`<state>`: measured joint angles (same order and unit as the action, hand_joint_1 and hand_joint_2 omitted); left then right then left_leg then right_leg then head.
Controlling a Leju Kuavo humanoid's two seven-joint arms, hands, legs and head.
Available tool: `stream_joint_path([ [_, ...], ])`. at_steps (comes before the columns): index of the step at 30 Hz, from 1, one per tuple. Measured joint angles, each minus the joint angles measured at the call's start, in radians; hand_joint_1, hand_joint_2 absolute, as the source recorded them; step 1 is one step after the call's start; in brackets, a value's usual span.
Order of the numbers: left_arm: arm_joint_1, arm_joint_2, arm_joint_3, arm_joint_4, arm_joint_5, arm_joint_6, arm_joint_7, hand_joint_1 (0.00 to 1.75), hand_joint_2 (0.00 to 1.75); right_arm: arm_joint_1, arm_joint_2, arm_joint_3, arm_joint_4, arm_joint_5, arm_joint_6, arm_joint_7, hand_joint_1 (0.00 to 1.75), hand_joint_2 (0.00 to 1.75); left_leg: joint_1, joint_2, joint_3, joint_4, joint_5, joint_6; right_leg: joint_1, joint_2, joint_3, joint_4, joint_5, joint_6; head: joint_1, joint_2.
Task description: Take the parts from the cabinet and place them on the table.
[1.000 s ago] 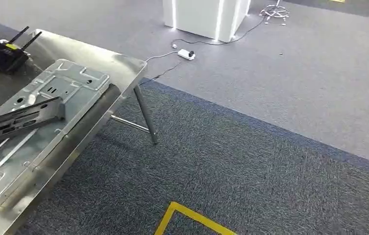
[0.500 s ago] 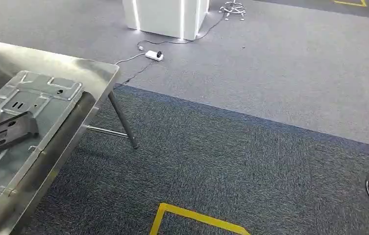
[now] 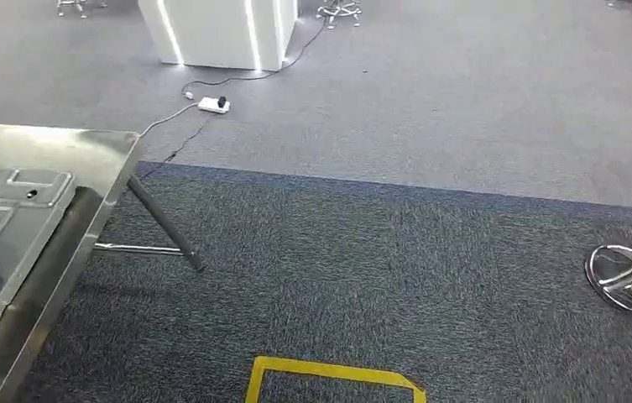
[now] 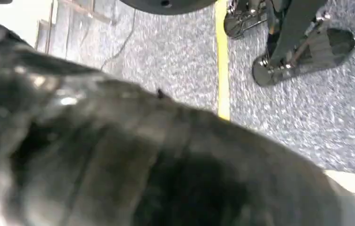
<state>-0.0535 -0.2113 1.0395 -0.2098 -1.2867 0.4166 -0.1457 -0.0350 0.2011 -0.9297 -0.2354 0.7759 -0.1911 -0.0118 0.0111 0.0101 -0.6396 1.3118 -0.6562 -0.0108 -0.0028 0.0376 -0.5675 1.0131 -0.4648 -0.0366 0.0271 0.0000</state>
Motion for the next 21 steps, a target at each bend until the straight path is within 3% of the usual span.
stream_joint_path([
  [1, 0.0, -0.002, 0.0, 0.0, 0.001, 0.001, 0.0, 0.0, 0.0, 0.001, 0.0, 0.0, 0.0, 0.001, 0.0, 0.0, 0.0, 0.0, 0.0, -0.001, 0.02, -0.054, 0.045, 0.001, -0.001, 0.016, 0.0, 0.004, -0.001, 0.0, 0.0, 0.0],
  [2, 0.0, -0.003, 0.0, 0.0, 0.001, 0.002, 0.0, 0.0, 0.0, 0.0, 0.0, 0.0, 0.0, 0.002, 0.0, 0.001, 0.0, 0.0, 0.001, -0.007, 0.058, -0.142, 0.099, 0.004, -0.001, 0.032, 0.0, 0.008, -0.002, 0.003, 0.0, 0.0],
  [3, -0.001, -0.003, 0.0, 0.0, 0.001, 0.003, 0.0, 0.0, 0.0, 0.0, 0.0, 0.0, 0.0, 0.002, 0.0, 0.001, 0.0, 0.0, 0.003, -0.027, 0.098, -0.235, 0.146, 0.006, -0.003, 0.045, 0.0, 0.013, -0.004, 0.006, 0.0, 0.0],
  [4, 0.001, -0.003, 0.001, 0.0, 0.001, 0.004, 0.0, 0.0, 0.0, 0.0, 0.0, 0.0, 0.0, 0.003, 0.0, 0.001, 0.0, 0.0, 0.007, -0.082, 0.12, -0.286, 0.146, 0.011, -0.004, 0.054, -0.005, 0.017, -0.006, 0.009, 0.001, 0.0],
  [5, 0.001, -0.005, 0.001, 0.0, 0.001, 0.005, 0.0, 0.0, 0.0, -0.004, 0.0, 0.0, 0.001, 0.005, 0.0, 0.002, 0.0, 0.0, 0.008, -0.104, 0.118, -0.305, 0.143, 0.011, 0.0, 0.064, -0.012, 0.027, -0.007, 0.016, 0.001, 0.0],
  [8, -0.008, -0.006, 0.001, 0.0, 0.0, 0.008, 0.0, 0.0, 0.0, 0.002, -0.001, 0.0, 0.001, 0.005, 0.0, 0.002, 0.0, 0.0, -0.001, -0.074, 0.121, -0.299, 0.146, 0.024, -0.01, 0.097, -0.022, 0.016, 0.005, 0.039, 0.001, 0.0],
  [9, -0.007, -0.008, 0.002, 0.0, 0.002, 0.009, 0.0, 0.0, 0.0, 0.004, -0.002, 0.0, 0.002, 0.006, 0.0, 0.002, 0.0, 0.0, 0.011, -0.057, 0.124, -0.315, 0.158, 0.038, -0.006, 0.094, -0.024, 0.023, 0.002, 0.043, 0.001, 0.0],
  [10, -0.005, -0.008, 0.002, 0.0, 0.002, 0.009, 0.0, 0.0, 0.0, 0.004, -0.002, 0.0, 0.002, 0.007, 0.002, -0.002, 0.0, 0.0, 0.008, -0.043, 0.127, -0.32, 0.161, 0.044, -0.002, 0.037, -0.034, 0.044, -0.016, 0.042, 0.002, 0.0],
  [11, -0.005, -0.008, 0.002, 0.0, 0.002, 0.01, -0.001, 0.0, 0.0, 0.002, -0.002, 0.0, 0.002, 0.008, 0.005, -0.005, 0.0, 0.0, 0.006, -0.031, 0.126, -0.321, 0.162, 0.052, -0.001, -0.001, -0.06, 0.099, -0.054, 0.043, 0.005, 0.0],
  [13, -0.003, -0.008, 0.003, 0.0, 0.001, 0.009, -0.002, 0.0, 0.0, -0.001, -0.002, 0.001, 0.002, 0.013, 0.009, -0.007, 0.0, 0.0, 0.001, -0.001, 0.124, -0.32, 0.16, 0.053, -0.005, -0.026, -0.137, 0.26, -0.131, 0.049, 0.005, 0.0],
  [14, -0.002, -0.007, 0.004, 0.0, 0.001, 0.009, -0.002, 0.0, 0.0, -0.001, -0.002, 0.002, 0.002, 0.014, 0.011, -0.007, 0.0, 0.0, 0.0, 0.015, 0.124, -0.32, 0.158, 0.053, -0.007, -0.028, -0.165, 0.318, -0.147, 0.051, 0.005, 0.0],
  [15, -0.003, -0.007, 0.006, 0.0, 0.001, 0.008, -0.003, 0.0, 0.0, -0.001, -0.002, 0.003, 0.003, 0.014, 0.013, -0.006, 0.0, 0.0, -0.001, 0.028, 0.125, -0.32, 0.157, 0.052, -0.009, -0.029, -0.167, 0.324, -0.137, 0.053, 0.005, 0.0],
  [16, -0.004, -0.007, 0.009, 0.0, 0.001, 0.006, -0.004, 0.0, 0.0, -0.001, -0.002, 0.003, 0.004, 0.015, 0.013, -0.006, 0.0, 0.0, -0.001, 0.04, 0.127, -0.32, 0.154, 0.051, -0.011, -0.033, -0.146, 0.288, -0.108, 0.054, 0.005, 0.0],
  [17, -0.006, -0.006, 0.011, 0.0, 0.001, 0.003, -0.005, 0.0, 0.0, 0.0, -0.002, 0.003, 0.005, 0.017, 0.013, -0.004, 0.0, 0.0, -0.001, 0.05, 0.13, -0.32, 0.152, 0.049, -0.01, -0.039, -0.106, 0.214, -0.068, 0.052, 0.005, 0.0],
  [18, -0.007, -0.005, 0.013, 0.0, 0.001, -0.001, -0.006, 0.0, 0.0, 0.0, -0.002, 0.003, 0.005, 0.017, 0.013, -0.003, 0.0, 0.0, -0.001, 0.06, 0.136, -0.32, 0.148, 0.045, -0.01, -0.055, -0.046, 0.107, -0.021, 0.048, 0.005, 0.0],
  [19, -0.007, -0.004, 0.014, 0.0, 0.001, -0.003, -0.007, 0.0, 0.0, -0.002, -0.002, 0.004, 0.005, 0.018, 0.013, -0.002, 0.0, 0.0, -0.002, 0.07, 0.142, -0.32, 0.144, 0.04, -0.006, -0.099, -0.003, 0.022, -0.009, 0.041, 0.005, 0.0],
  [20, -0.007, -0.003, 0.016, 0.0, 0.001, -0.005, -0.007, 0.0, 0.0, -0.006, -0.002, 0.005, 0.006, 0.019, 0.013, 0.0, 0.0, 0.0, -0.009, 0.078, 0.139, -0.317, 0.139, 0.032, 0.007, -0.104, 0.002, 0.015, -0.016, 0.038, 0.005, 0.0],
  [21, -0.008, -0.002, 0.018, 0.0, 0.001, -0.006, -0.007, 0.0, 0.0, -0.008, -0.001, 0.007, 0.006, 0.02, 0.013, 0.0, 0.0, 0.0, -0.008, 0.084, 0.141, -0.318, 0.137, 0.028, 0.007, -0.091, 0.0, 0.015, -0.015, 0.032, 0.003, 0.0],
])
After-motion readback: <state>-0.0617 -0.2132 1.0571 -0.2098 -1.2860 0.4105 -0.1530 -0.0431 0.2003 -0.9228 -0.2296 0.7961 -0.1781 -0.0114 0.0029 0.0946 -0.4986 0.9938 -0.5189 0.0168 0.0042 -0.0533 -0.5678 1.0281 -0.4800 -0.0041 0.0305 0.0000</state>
